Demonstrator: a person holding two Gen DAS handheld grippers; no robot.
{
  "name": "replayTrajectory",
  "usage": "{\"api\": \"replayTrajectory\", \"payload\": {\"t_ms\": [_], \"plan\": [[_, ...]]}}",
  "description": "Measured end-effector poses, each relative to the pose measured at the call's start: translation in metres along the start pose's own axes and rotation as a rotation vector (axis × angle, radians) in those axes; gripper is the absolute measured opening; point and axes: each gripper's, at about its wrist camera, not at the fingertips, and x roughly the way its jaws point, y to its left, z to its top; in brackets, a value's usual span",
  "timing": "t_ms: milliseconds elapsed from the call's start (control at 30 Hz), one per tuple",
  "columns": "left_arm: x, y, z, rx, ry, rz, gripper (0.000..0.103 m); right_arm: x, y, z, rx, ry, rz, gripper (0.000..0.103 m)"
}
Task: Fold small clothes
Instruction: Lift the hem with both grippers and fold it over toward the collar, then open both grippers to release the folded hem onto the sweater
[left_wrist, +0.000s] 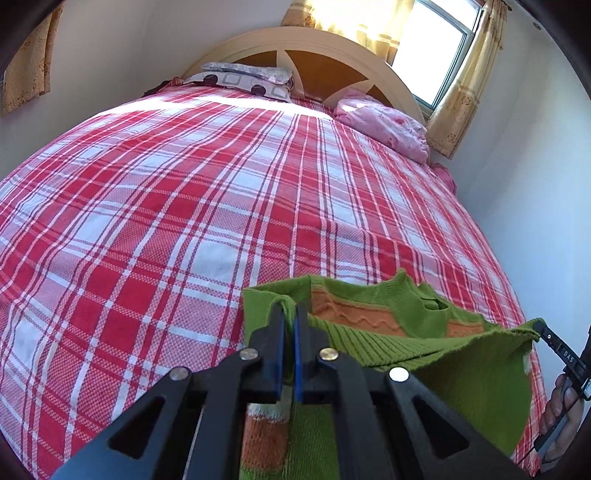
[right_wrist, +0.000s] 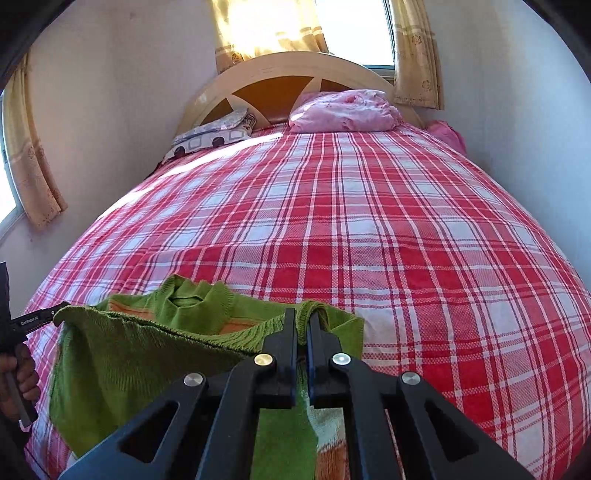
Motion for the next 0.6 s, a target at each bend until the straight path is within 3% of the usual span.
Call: {"api": "replayTrajectory", "payload": {"t_ms": [100, 167, 233, 300, 333, 433, 600], "plan": [[0.019, 0.0, -0.002, 0.002, 0.018, 0.021, 0.006, 0.033, -0.003, 0.0, -0.009, 0.074, -0.009, 0.003], [0.025, -0.001, -0.006, 0.012, 0.009, 0.068, 0.013, 0.051, -0.004, -0.002, -0.033, 0.107, -0.058, 0.01], [0.024, 0.002, -0.008, 0.01, 0.006, 0.075, 0.022, 0.057, -0.01, -0.002, -0.043, 0.114, -0.118, 0.052], [0.015, 0.008, -0.011, 0.0, -0.014, 0.09, 0.049, 0.049, -0.021, -0.003, -0.008, 0.079, -0.083, 0.053], [0.009, 0.011, -0.012, -0.006, -0.032, 0.102, 0.053, 0.043, -0.027, -0.004, 0.011, 0.067, -0.074, 0.053], [-0.01, 0.022, -0.017, -0.002, -0.074, 0.131, 0.054, 0.027, -0.033, -0.008, 0.023, 0.059, -0.073, 0.053], [-0.013, 0.009, -0.023, 0.068, -0.077, 0.144, 0.055, 0.019, 0.008, -0.01, -0.084, 0.128, 0.105, 0.053]]}}
